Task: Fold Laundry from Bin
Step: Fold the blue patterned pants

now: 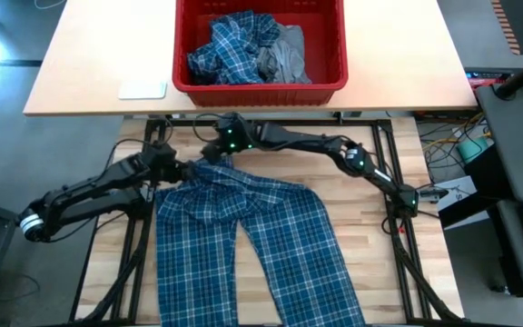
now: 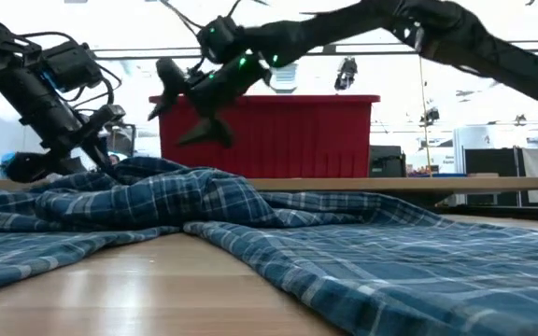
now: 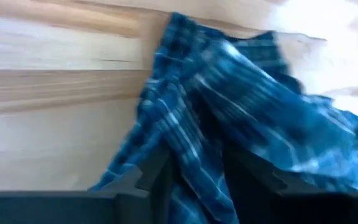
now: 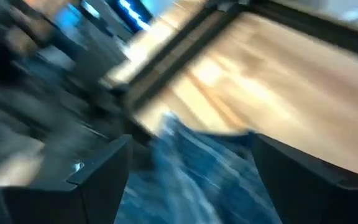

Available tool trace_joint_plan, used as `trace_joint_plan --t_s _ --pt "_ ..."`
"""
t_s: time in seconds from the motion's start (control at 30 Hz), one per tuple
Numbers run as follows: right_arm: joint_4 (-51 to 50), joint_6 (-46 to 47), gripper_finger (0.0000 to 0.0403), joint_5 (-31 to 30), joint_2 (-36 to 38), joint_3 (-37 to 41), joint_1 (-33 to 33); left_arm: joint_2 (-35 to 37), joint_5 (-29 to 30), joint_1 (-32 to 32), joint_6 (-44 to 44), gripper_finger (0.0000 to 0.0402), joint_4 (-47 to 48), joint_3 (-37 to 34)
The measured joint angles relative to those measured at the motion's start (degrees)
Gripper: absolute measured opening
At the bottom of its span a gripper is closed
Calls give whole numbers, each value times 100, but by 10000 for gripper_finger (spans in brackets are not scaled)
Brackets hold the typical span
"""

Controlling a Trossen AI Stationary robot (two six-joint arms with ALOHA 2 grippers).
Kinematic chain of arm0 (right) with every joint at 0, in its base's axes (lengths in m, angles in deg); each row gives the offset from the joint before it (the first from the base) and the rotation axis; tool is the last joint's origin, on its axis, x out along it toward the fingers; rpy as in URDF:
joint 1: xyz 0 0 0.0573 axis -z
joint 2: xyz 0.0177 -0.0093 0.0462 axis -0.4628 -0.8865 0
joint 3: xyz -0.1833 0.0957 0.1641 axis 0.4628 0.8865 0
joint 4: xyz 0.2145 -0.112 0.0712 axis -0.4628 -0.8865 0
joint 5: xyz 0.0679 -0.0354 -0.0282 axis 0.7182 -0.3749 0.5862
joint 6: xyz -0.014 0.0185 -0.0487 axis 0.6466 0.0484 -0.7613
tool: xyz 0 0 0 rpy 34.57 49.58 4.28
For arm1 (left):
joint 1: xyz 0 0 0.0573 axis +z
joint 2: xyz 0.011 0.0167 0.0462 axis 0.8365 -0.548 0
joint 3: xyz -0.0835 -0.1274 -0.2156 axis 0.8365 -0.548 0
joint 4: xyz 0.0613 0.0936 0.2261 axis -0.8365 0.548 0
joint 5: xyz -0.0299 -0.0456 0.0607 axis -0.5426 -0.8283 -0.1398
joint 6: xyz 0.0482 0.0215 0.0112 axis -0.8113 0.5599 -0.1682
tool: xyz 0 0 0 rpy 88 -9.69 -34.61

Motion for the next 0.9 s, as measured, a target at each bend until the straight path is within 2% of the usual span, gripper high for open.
trace_joint_plan --t_s 0.1,0.23,0.37,0.53,0.67,0.8,0.9 --pt "-629 -404 322 -195 95 4 0 133 -202 7 -146 144 410 172" --pt "-482 -418 322 138 45 9 -7 349 -228 34 -237 181 861 417" --pt "-47 -225 322 363 -185 7 -17 428 -326 160 96 226 714 323" --pt "85 -181 322 283 -427 22 -17 489 -932 409 755 286 6 30" --pt "129 -178 318 285 -443 20 -17 658 -885 692 1012 328 -114 80" --pt "162 -216 314 179 -464 22 -28 565 -857 967 1113 349 306 82" --pt "172 -221 310 145 -464 41 -19 438 -893 1038 1125 352 67 78"
